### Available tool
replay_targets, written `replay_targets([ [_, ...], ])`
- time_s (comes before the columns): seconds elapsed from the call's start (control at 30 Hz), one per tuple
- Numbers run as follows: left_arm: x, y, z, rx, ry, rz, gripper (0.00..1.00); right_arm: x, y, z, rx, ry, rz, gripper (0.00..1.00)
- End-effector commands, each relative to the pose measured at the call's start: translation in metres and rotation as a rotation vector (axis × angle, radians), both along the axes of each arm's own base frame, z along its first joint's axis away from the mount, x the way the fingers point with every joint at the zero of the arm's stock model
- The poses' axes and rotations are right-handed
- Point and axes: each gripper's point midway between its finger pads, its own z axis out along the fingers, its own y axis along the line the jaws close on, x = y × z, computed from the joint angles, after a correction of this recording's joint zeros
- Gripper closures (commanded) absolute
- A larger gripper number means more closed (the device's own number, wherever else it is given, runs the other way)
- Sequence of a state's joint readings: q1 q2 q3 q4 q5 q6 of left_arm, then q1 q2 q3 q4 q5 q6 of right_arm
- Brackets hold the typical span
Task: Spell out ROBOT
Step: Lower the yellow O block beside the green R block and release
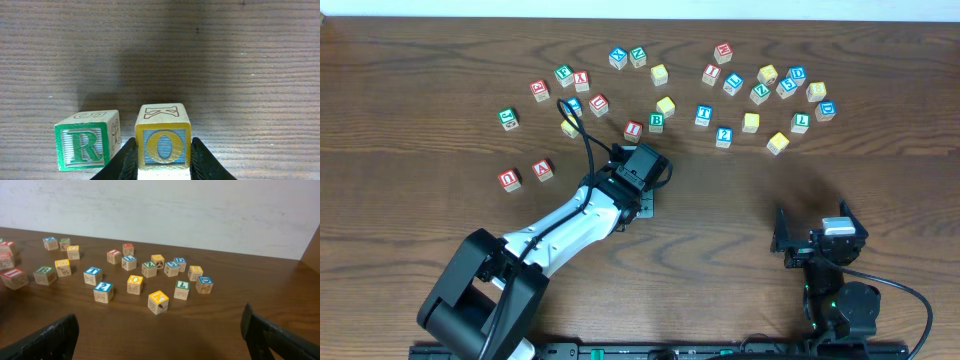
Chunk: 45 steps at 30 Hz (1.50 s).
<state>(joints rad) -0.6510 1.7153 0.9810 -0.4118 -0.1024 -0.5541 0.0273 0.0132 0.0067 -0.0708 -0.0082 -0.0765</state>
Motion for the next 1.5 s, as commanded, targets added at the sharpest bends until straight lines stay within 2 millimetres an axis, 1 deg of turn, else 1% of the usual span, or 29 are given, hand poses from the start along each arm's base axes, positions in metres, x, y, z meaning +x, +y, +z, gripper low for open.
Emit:
replay_targets([
  [0.0, -0.0047, 0.0075, -0.0081, 0.027, 0.013, 0.031, 0.92, 0.0, -0.0007, -0.0017, 0.012, 0.006, -0.002, 0.01],
  [0.23, -0.0094, 0.0112, -0.0115, 0.033, 0.031, 0.053, 0.92, 0.0, -0.0007, -0.0017, 0.012, 0.006, -0.002, 0.01],
  [0.8, -0.0091, 0.0115, -0.0116, 0.035, 0.029, 0.052, 0.91, 0.0, -0.0007, -0.0017, 0.012, 0.006, -0.002, 0.01],
  [0.87, -0.009, 0.0115, -0.0115, 0.036, 0.029, 0.048, 0.85, 0.0, -0.0007, -0.0017, 0.012, 0.006, -0.002, 0.01],
  [0.9, -0.009, 0.0115, -0.0115, 0.036, 0.029, 0.048, 0.84, 0.0, -0.0007, -0.0017, 0.012, 0.006, -0.002, 0.01],
  [1.03, -0.009, 0.0115, -0.0115, 0.036, 0.029, 0.048, 0.83, 0.0, -0.0008, -0.0017, 0.012, 0.006, -0.002, 0.01],
  [1.07, -0.009, 0.0115, -0.0115, 0.036, 0.029, 0.048, 0.79, 0.0, -0.0008, -0.0017, 0.012, 0.006, -0.002, 0.01],
  [1.13, -0.009, 0.0115, -0.0115, 0.036, 0.029, 0.048, 0.76, 0.0, -0.0008, -0.0017, 0.012, 0.006, -0.002, 0.01],
  [1.27, -0.009, 0.0115, -0.0115, 0.036, 0.029, 0.048, 0.74, 0.0, -0.0007, -0.0017, 0.012, 0.006, -0.002, 0.01],
  [1.3, -0.0091, 0.0116, -0.0117, 0.036, 0.029, 0.048, 0.71, 0.0, -0.0008, -0.0016, 0.012, 0.006, -0.002, 0.01],
  [1.47, -0.0091, 0.0115, -0.0117, 0.036, 0.029, 0.048, 0.7, 0.0, -0.0007, -0.0017, 0.012, 0.006, -0.002, 0.01],
])
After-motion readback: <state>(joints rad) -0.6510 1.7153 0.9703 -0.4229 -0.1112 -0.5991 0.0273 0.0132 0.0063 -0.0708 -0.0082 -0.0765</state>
